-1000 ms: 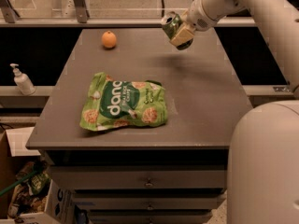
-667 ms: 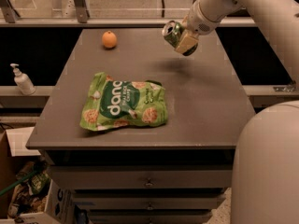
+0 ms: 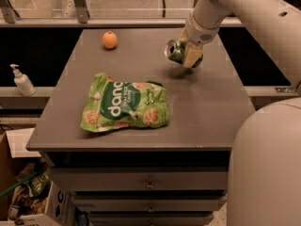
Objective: Knock green can over
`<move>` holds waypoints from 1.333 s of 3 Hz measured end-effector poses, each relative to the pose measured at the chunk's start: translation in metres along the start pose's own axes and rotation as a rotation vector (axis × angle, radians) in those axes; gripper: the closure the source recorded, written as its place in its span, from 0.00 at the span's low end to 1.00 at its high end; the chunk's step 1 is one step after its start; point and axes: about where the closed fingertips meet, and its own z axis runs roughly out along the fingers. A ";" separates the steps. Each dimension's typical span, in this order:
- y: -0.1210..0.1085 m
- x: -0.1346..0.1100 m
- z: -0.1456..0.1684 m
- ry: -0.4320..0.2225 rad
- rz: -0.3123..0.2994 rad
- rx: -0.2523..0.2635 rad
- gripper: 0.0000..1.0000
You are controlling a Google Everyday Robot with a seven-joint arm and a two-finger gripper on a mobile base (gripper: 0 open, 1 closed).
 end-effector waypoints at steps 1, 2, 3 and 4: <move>0.014 0.004 0.009 0.046 -0.107 -0.083 1.00; 0.023 0.006 0.015 0.053 -0.181 -0.153 0.82; 0.027 0.005 0.018 0.007 -0.213 -0.198 0.58; 0.026 -0.003 0.016 -0.062 -0.229 -0.220 0.35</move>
Offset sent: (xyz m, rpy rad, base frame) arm -0.0207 -0.0103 -0.0245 -0.1904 0.1575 0.2664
